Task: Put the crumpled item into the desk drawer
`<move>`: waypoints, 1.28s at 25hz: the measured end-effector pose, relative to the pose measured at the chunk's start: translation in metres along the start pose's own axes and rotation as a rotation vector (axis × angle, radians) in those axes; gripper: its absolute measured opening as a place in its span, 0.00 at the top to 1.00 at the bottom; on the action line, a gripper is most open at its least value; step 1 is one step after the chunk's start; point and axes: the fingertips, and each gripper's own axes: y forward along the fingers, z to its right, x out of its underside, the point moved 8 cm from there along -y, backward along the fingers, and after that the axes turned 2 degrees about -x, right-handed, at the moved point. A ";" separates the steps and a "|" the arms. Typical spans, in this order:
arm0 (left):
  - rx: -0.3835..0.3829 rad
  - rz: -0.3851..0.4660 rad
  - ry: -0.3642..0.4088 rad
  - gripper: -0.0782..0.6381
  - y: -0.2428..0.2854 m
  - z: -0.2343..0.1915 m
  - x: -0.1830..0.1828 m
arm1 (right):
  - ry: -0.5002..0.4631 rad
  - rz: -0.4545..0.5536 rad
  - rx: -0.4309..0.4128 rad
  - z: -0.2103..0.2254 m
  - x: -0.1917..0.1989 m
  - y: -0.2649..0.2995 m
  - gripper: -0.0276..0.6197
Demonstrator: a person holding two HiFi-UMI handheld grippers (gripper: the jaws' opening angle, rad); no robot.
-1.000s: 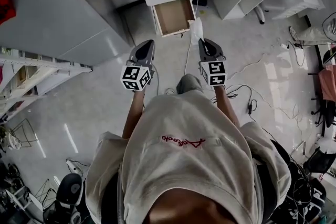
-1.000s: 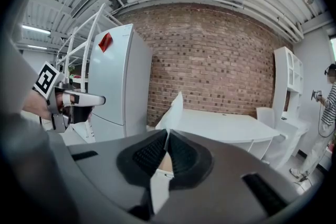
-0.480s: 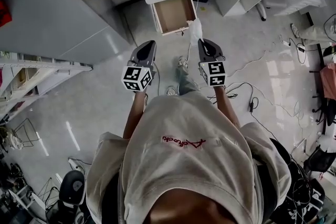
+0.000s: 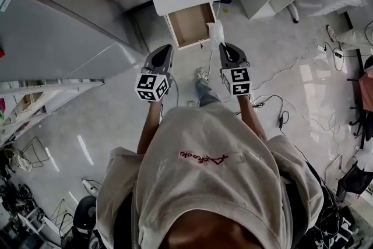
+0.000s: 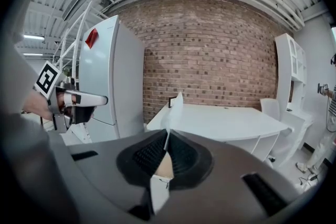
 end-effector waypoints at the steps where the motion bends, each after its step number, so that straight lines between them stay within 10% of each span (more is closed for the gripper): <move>1: -0.001 -0.004 0.001 0.88 0.010 -0.004 -0.003 | 0.001 0.003 -0.004 0.007 -0.004 0.008 0.94; 17: -0.060 0.018 0.033 0.88 0.148 -0.043 -0.059 | -0.023 0.069 -0.074 0.111 -0.061 0.114 0.94; 32: -0.097 -0.051 0.022 0.88 0.171 -0.050 -0.047 | -0.016 0.041 -0.151 0.124 -0.058 0.143 0.94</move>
